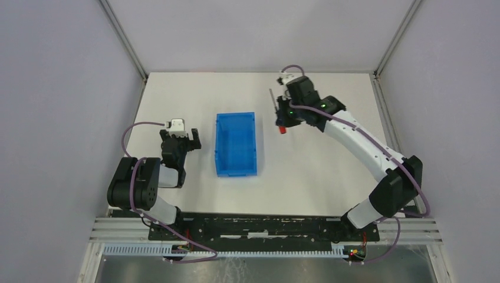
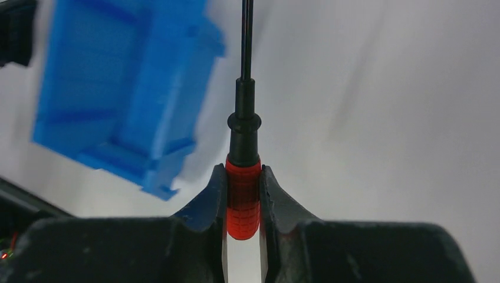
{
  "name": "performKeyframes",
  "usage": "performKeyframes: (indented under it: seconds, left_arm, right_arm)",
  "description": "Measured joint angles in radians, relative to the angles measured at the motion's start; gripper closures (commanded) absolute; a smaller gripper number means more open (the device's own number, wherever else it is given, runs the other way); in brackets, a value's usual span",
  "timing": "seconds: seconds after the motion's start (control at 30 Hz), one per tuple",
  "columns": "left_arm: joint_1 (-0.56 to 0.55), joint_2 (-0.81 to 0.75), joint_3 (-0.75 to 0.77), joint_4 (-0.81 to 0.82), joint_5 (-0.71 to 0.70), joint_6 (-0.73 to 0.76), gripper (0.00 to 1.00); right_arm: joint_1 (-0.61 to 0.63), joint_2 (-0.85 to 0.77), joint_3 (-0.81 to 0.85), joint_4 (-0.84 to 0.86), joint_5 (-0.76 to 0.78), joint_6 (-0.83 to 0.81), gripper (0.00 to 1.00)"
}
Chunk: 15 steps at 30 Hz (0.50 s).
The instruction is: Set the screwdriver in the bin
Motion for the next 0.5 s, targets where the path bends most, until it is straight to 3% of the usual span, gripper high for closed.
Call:
performKeyframes:
  seconds: [0.2, 0.5]
  left_arm:
    - [0.0, 0.0, 0.0, 0.0, 0.0, 0.0, 0.0]
    - [0.0, 0.0, 0.0, 0.0, 0.0, 0.0, 0.0]
  right_arm:
    - [0.343, 0.132, 0.086, 0.177, 0.002, 0.115, 1.0]
    - [0.448, 0.395, 0.17, 0.229, 0.06, 0.162, 1.0]
